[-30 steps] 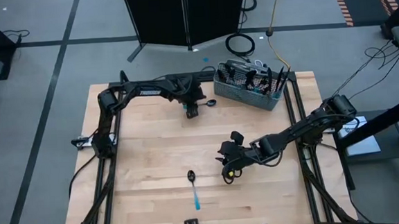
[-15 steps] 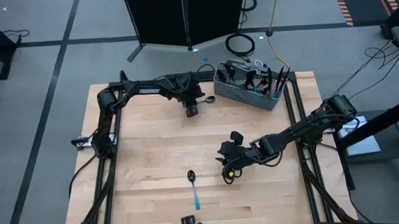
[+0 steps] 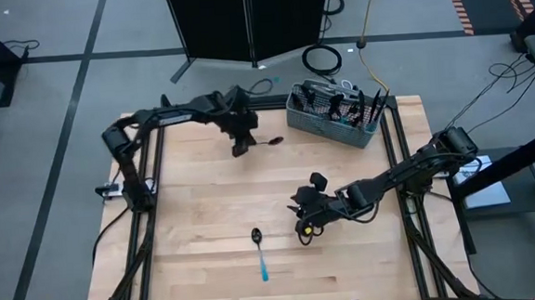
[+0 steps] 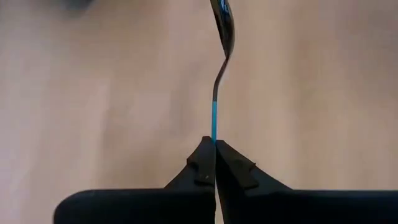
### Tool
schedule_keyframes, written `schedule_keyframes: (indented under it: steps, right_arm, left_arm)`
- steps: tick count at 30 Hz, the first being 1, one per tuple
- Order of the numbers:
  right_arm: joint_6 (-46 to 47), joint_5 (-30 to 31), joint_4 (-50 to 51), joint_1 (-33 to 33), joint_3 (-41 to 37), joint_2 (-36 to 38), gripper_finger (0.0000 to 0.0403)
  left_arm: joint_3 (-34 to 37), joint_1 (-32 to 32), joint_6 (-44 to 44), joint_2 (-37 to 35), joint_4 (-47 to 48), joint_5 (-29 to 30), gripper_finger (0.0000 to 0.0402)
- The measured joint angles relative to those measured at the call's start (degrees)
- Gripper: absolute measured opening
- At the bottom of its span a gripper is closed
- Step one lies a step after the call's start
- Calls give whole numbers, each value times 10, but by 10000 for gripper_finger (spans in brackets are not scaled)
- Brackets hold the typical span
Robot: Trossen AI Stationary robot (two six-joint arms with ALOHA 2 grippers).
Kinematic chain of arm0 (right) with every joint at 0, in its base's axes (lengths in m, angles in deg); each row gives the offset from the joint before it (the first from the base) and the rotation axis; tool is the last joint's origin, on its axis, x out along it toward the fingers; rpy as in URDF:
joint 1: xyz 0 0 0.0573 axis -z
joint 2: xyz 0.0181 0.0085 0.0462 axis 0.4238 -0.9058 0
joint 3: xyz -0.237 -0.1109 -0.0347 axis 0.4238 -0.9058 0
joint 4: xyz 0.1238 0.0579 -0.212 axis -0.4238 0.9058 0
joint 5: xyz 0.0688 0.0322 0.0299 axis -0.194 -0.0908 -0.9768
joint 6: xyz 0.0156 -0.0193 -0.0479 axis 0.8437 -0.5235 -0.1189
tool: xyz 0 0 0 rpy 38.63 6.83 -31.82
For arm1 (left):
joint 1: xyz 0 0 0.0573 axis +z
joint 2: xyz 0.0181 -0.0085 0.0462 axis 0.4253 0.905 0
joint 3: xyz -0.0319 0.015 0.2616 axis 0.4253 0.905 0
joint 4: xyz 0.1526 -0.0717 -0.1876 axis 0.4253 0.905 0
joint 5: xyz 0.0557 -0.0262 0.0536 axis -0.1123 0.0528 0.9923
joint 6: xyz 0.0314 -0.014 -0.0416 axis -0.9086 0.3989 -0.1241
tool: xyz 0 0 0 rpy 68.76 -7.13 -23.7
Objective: Sort silverware
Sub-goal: Put the blue spoon into the left of the blue utensil organizer
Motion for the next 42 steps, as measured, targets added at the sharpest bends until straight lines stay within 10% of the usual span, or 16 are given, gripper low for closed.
schedule_keyframes:
  steps: [6, 10, 22, 33, 42]
  right_arm:
    - [-1, 30, -7, 0, 0, 0, 125]
    - [-39, 103, -67, 0, 0, 0, 125]
    - [-329, 84, -343, 6, 0, 0, 168]
    - [-338, 82, -436, 25, 0, 0, 290]
    - [-334, 9, -451, 50, 0, 0, 289]
  left_arm:
    - [113, -5, -15, -84, -79, -275, 1]
    - [208, -31, 35, -149, -261, -358, 1]
    - [380, -118, 303, -197, -857, -330, 0]
    - [384, -165, 301, -196, -874, -299, 0]
    - [384, -191, 300, -196, -886, -190, 0]
